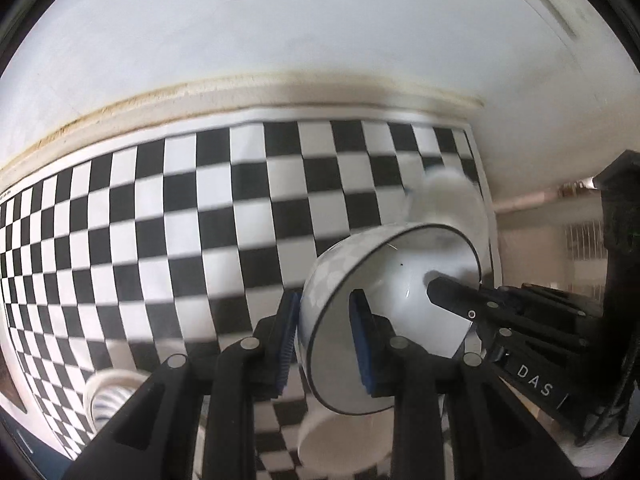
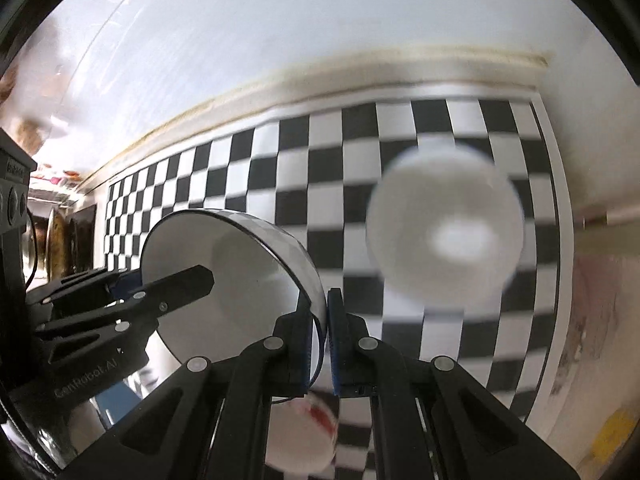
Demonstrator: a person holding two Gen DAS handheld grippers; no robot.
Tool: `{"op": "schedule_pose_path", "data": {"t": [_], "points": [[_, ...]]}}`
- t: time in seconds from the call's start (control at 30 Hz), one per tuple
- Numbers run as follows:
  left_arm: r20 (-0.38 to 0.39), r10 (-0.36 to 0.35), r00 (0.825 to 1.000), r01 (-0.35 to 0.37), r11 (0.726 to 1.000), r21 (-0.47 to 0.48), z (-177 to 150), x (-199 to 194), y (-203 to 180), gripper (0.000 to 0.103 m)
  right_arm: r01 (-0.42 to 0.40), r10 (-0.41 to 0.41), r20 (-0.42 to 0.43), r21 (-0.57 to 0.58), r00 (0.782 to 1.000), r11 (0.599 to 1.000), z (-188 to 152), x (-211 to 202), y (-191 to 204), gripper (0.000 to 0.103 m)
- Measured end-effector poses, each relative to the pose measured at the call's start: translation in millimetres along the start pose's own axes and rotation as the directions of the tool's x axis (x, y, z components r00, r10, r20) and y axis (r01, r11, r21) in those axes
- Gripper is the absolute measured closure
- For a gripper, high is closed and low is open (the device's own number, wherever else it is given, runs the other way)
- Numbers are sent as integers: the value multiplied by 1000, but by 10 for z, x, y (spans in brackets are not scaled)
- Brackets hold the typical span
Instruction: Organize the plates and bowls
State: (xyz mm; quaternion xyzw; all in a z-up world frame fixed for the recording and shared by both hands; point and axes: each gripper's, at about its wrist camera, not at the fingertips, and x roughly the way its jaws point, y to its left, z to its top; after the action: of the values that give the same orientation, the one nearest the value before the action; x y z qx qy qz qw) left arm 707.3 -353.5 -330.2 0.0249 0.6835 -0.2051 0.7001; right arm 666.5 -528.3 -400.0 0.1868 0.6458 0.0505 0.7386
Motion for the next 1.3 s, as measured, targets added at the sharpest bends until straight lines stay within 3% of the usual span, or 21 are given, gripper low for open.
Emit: {"op": "schedule_pose_path", "data": {"t": [0.3, 0.5, 0.9, 1.3], "points": [[-57, 3, 998, 2, 997, 78, -684, -37, -147, 79, -13, 15, -34, 40, 999, 999, -984, -37, 63, 94], [-108, -10, 994, 19, 997, 76, -945, 63, -114, 79, -30, 36, -81, 71, 996, 997, -1357, 61, -59, 94], [-218, 19, 976, -2, 997, 79, -1145, 474, -73, 79, -14, 34, -187, 107, 982, 994, -1644, 401, -208, 94], [-282, 32, 959, -14, 998, 66, -1093, 706, -99, 79, -12, 70, -270, 211, 960, 977, -1577, 695, -215, 92]]}}
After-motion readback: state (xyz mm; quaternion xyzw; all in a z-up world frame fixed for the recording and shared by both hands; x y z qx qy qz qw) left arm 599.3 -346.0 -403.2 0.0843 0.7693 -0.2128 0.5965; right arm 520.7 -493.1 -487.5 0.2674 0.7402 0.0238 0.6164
